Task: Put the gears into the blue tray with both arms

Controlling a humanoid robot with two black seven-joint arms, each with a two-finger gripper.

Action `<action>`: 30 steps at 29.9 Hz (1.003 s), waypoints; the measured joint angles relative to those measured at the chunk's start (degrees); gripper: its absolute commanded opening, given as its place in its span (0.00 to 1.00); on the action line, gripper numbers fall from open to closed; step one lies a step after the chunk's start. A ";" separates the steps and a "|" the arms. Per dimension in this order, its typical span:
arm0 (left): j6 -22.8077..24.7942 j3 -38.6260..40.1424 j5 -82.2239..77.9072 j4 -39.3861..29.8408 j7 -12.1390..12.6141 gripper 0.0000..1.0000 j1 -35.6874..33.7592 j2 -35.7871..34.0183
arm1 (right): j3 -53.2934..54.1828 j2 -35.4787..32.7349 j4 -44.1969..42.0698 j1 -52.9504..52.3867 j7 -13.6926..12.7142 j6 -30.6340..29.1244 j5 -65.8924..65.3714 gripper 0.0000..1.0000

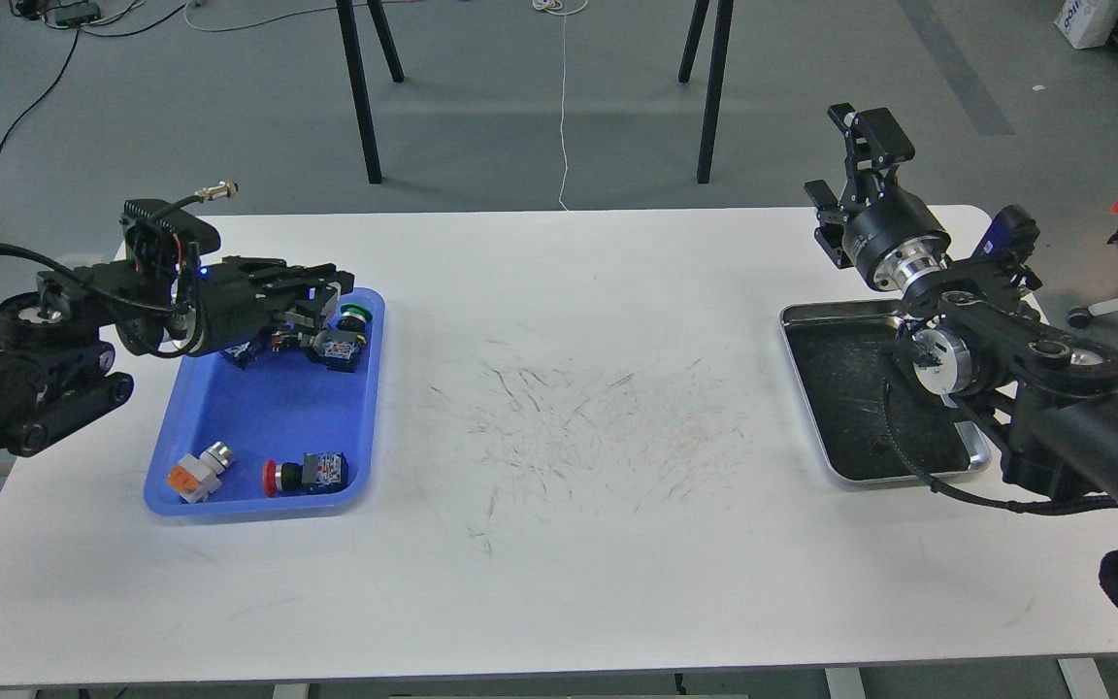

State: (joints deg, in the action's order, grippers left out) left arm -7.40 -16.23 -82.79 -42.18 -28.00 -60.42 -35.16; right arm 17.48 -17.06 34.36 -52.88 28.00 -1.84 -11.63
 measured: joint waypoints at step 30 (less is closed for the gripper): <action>-0.08 -13.20 -10.94 -0.60 0.01 0.20 -0.31 -6.13 | 0.01 0.18 -0.53 0.40 -0.01 -0.01 -0.06 0.97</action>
State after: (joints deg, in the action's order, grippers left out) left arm -7.47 -29.43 -93.73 -42.78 -28.00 -60.73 -41.29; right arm 17.49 -16.88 33.84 -52.47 27.99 -1.85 -11.69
